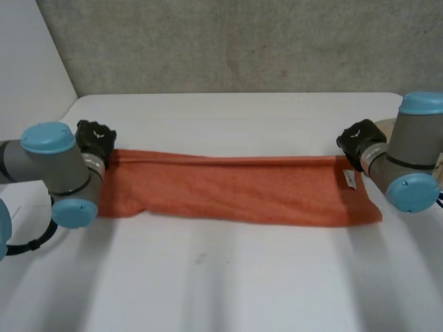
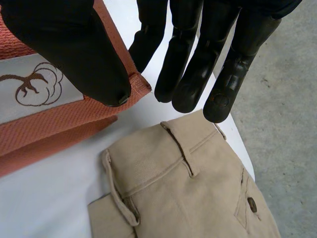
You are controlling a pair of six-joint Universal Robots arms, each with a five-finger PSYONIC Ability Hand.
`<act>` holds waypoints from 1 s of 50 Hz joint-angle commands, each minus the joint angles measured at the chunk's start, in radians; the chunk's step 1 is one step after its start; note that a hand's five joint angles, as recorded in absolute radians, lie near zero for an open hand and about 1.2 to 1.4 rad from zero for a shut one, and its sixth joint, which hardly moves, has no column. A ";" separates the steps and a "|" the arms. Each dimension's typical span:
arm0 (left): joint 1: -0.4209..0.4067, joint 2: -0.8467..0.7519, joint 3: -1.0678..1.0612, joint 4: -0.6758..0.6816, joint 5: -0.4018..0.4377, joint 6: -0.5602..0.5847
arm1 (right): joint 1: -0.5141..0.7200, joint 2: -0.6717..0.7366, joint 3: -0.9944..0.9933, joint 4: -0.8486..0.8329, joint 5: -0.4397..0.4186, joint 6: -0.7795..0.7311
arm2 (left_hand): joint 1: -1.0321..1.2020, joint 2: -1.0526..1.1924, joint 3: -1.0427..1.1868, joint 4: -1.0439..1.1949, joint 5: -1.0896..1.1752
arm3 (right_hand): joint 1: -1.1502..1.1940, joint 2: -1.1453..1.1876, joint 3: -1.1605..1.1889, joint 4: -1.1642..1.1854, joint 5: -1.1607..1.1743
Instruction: Fold the laundry.
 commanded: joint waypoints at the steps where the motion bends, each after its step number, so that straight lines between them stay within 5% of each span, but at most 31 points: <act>1: -0.026 -0.004 -0.009 0.150 0.003 0.000 | 0.015 0.052 -0.061 -0.064 0.025 0.006 | -0.432 -0.505 -0.500 -0.510 -0.471 | 0.413 0.223 0.215 0.208 0.226; 2: -0.026 -0.003 -0.009 0.161 0.000 0.000 | 0.015 0.051 -0.064 -0.075 0.034 0.014 | -0.517 -0.590 -0.585 -0.595 -0.556 | 0.086 -0.104 -0.112 -0.119 -0.102; 3: -0.028 0.000 -0.012 0.175 -0.006 0.003 | 0.015 0.043 -0.064 -0.089 0.055 0.041 | -0.820 -0.893 -0.888 -0.899 -0.859 | -0.808 -0.998 -1.007 -1.014 -0.996; 13: -0.025 0.108 -0.163 0.182 -0.008 0.026 | 0.003 -0.219 0.080 -0.078 0.050 0.265 | -0.932 -1.005 -1.000 -1.010 -0.971 | -0.808 -0.998 -1.007 -1.014 -0.996; 24: -0.012 0.344 -0.445 0.175 0.006 0.005 | -0.135 -0.503 0.491 0.020 -0.187 0.285 | -0.929 -1.002 -0.997 -1.007 -0.968 | -0.808 -0.998 -1.007 -1.014 -0.996; 34: -0.011 0.444 -0.608 0.173 0.008 -0.083 | -0.223 -0.511 0.744 -0.013 -0.317 0.291 | -0.932 -1.005 -0.999 -1.010 -0.971 | -0.608 -0.797 -0.806 -0.813 -0.795; 50: -0.022 0.433 -0.621 0.173 0.008 -0.107 | -0.249 -0.373 0.758 -0.202 -0.329 0.291 | -0.926 -0.999 -0.994 -1.004 -0.965 | -0.173 -0.363 -0.372 -0.379 -0.361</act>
